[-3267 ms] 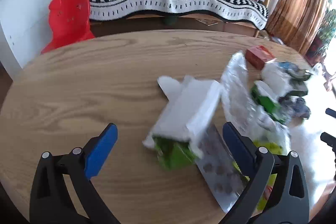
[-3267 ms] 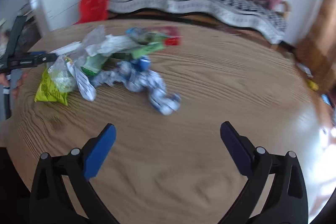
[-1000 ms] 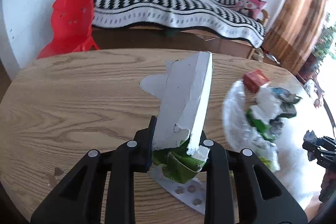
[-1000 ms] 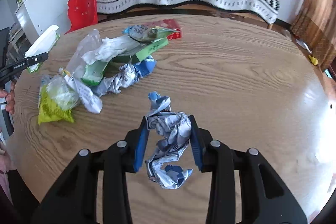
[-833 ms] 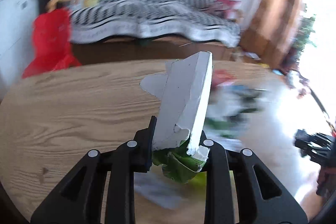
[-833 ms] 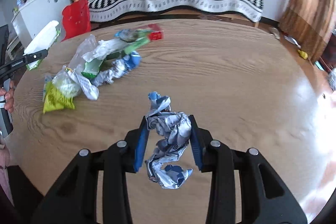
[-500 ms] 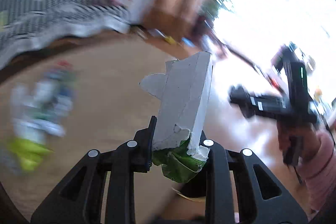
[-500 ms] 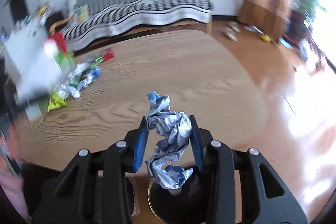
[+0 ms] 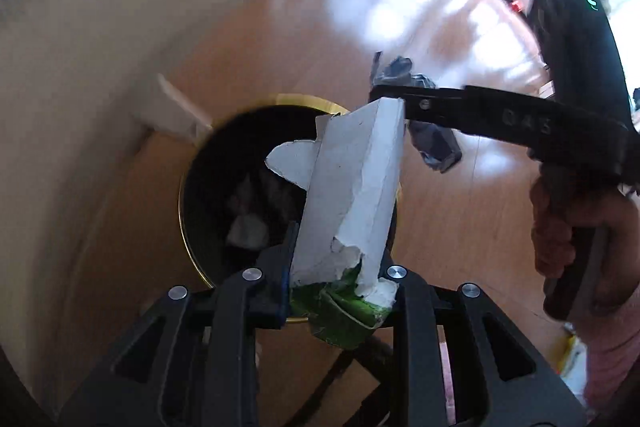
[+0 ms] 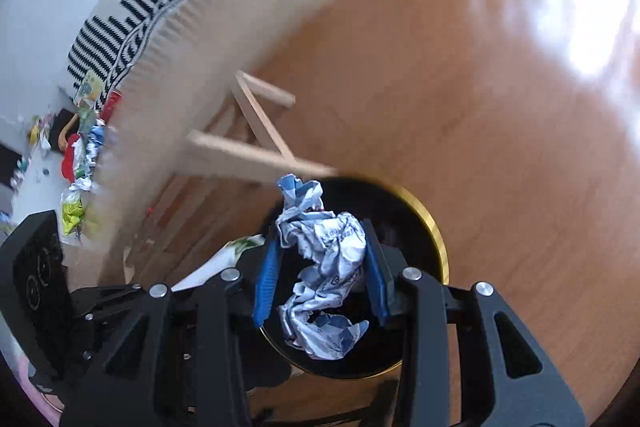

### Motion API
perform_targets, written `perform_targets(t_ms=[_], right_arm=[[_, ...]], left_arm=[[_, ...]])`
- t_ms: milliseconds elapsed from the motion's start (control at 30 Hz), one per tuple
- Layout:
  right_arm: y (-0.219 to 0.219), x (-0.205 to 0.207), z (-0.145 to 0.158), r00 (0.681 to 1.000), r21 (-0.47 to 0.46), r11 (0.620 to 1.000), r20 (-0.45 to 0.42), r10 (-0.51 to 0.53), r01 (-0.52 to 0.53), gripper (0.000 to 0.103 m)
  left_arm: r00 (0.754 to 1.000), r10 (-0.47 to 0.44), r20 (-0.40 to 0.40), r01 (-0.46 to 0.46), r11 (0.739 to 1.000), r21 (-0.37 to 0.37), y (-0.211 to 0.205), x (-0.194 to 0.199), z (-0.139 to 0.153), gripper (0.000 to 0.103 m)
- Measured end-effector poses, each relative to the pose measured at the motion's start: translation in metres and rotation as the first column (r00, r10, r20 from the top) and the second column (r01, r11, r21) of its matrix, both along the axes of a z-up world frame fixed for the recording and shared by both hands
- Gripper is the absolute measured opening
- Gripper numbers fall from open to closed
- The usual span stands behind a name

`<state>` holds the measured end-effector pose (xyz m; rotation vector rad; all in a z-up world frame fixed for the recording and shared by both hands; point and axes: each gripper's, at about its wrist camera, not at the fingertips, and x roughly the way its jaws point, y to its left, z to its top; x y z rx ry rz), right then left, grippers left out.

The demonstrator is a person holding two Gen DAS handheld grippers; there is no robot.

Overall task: Collect trash
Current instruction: 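Carry the carton and crumpled wrapper to the bin and release both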

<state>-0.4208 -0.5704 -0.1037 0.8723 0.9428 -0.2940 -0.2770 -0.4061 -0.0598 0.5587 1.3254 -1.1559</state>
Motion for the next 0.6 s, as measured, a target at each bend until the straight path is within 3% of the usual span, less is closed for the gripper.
perform_targets(t_ms=[100,233,600], right_arm=[[-0.002,-0.002,-0.021,1.0,0.062,0.998,0.007,-0.016,0.015,0.038],[-0.005,-0.001,-0.032,1.0,0.081,0.997,0.0,-0.017,0.017,0.038],[-0.01,-0.003,-0.031,1.0,0.103,0.994,0.004,-0.025,0.025,0.04]], left_arm=[[1.0,-0.017,0.019,0.016,0.999,0.052,-0.005,0.0,-0.015,0.023],[0.999,0.006,-0.036,-0.002,0.995,0.097,-0.017,0.007,-0.033,0.023],[0.996,0.001,-0.088,0.009,0.994,0.112,-0.024,0.019,-0.046,0.024]])
